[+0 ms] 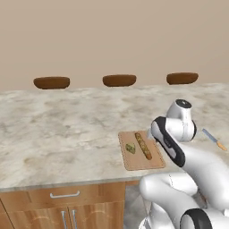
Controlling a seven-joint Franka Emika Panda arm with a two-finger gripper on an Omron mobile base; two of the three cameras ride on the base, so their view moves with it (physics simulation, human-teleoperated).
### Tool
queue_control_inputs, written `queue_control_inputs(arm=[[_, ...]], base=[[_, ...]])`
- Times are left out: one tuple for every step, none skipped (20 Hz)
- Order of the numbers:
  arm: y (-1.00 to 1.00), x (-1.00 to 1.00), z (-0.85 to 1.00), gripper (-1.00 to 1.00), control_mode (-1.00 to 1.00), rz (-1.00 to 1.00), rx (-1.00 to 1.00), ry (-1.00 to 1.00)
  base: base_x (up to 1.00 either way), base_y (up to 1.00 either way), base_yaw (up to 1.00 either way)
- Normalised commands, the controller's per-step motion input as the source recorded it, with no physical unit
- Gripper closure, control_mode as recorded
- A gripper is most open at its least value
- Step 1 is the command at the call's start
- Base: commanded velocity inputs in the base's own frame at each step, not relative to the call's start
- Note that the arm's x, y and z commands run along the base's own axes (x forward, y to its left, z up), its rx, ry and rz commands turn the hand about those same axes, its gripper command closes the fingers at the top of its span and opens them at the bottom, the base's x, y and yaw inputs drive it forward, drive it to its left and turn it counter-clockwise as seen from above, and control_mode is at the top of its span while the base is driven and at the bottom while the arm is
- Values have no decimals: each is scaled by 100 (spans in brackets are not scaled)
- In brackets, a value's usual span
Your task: Retrieve the sausage and cheese from the fridge and place them on the cutting board on the counter.
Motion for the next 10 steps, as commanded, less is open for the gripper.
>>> queue_control_inputs(arm=[[2, 16, -69, 100, -100, 1, 3, 14], [0, 19, -47, 100, -100, 1, 5, 12], [0, 16, -39, 100, -100, 1, 7, 11], [0, 16, -37, 100, -100, 1, 5, 11], [0, 18, -39, 100, -100, 1, 5, 11], [0, 23, -36, 100, -100, 2, 4, 7], [0, 24, -36, 100, -100, 2, 5, 4], [0, 19, -38, 100, -100, 2, 5, 0], [0, 0, -19, 100, -100, 4, 10, 0], [0, 0, -24, 100, -100, 1, 10, 0]], base=[[0, 0, 0], [0, 0, 0], [0, 0, 0], [0, 0, 0], [0, 0, 0], [0, 0, 0], [0, 0, 0], [0, 0, 0], [0, 0, 0], [0, 0, 0]])
